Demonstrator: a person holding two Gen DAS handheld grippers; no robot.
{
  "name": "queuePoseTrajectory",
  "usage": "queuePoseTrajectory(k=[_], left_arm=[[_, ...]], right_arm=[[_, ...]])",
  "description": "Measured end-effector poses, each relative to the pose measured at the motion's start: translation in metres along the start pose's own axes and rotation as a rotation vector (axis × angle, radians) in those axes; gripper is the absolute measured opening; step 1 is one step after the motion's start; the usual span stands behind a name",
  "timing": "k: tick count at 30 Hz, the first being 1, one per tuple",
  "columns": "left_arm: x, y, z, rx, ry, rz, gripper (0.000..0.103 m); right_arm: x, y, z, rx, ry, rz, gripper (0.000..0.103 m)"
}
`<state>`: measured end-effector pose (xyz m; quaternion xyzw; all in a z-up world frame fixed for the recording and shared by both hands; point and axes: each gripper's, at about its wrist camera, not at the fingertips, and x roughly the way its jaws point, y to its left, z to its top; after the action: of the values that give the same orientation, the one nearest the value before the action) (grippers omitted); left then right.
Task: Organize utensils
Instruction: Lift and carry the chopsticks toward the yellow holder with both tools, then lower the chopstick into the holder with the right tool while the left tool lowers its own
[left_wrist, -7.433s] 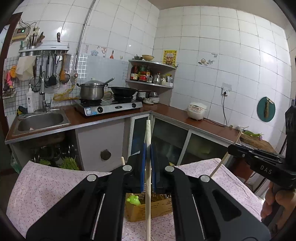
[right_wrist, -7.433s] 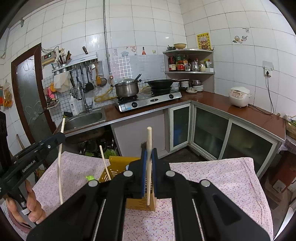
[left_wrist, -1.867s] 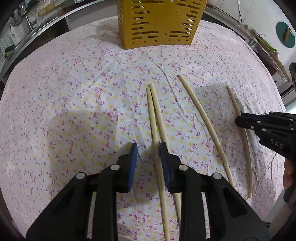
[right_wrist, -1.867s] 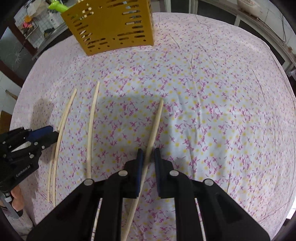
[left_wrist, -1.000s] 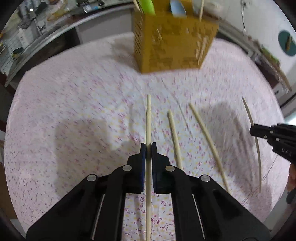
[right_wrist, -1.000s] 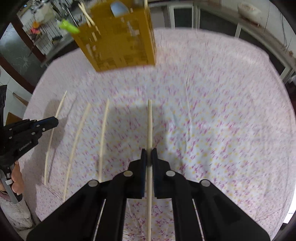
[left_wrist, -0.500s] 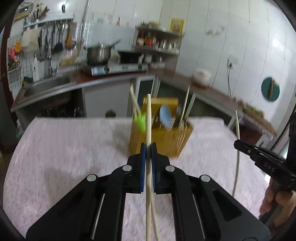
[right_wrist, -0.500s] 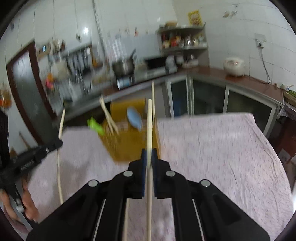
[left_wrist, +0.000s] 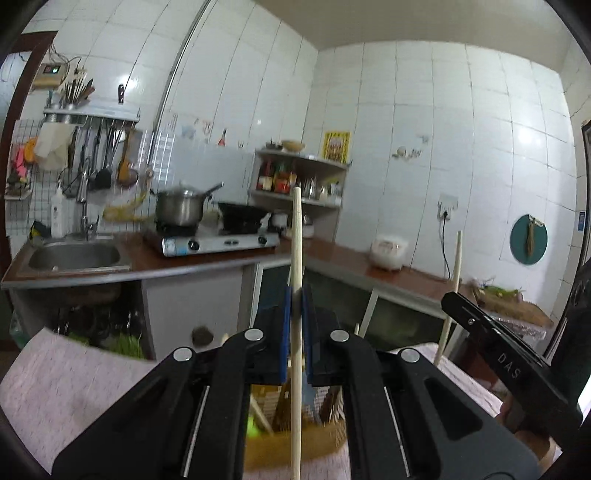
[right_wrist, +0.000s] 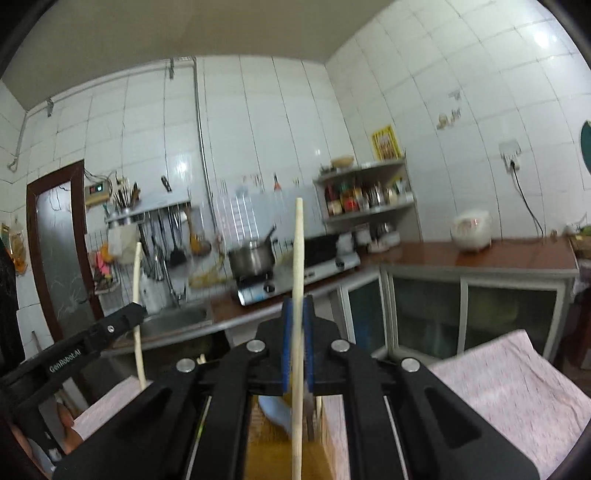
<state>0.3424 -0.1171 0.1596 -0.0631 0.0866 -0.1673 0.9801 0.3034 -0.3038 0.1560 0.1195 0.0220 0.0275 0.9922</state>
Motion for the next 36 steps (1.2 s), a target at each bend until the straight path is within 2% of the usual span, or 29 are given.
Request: queuePoseTrajectory(k=[3,11,26,36], left_arm=[[0.016,-0.001,-0.003,0.011,-0.041,0.028,0.005],[0.054,0.016,-0.015,0.003,-0.074,0.044,0.005],[0.07,0.026,-0.038,0.034,-0.136,0.038,0.005],[0.074,0.031,-0.064,0.027,-0.048,0.03,0.005]], right_arm=[[0.017,0.004,-0.003,-0.016,-0.035,0.008,0.006],[0.048,0.006,-0.023,-0.043,-0.088,0.026,0.006],[0.061,0.008,-0.059,-0.081,-0.099,0.033,0.006],[0.059,0.002,-0.076,-0.089,-0.051,0.046,0.006]])
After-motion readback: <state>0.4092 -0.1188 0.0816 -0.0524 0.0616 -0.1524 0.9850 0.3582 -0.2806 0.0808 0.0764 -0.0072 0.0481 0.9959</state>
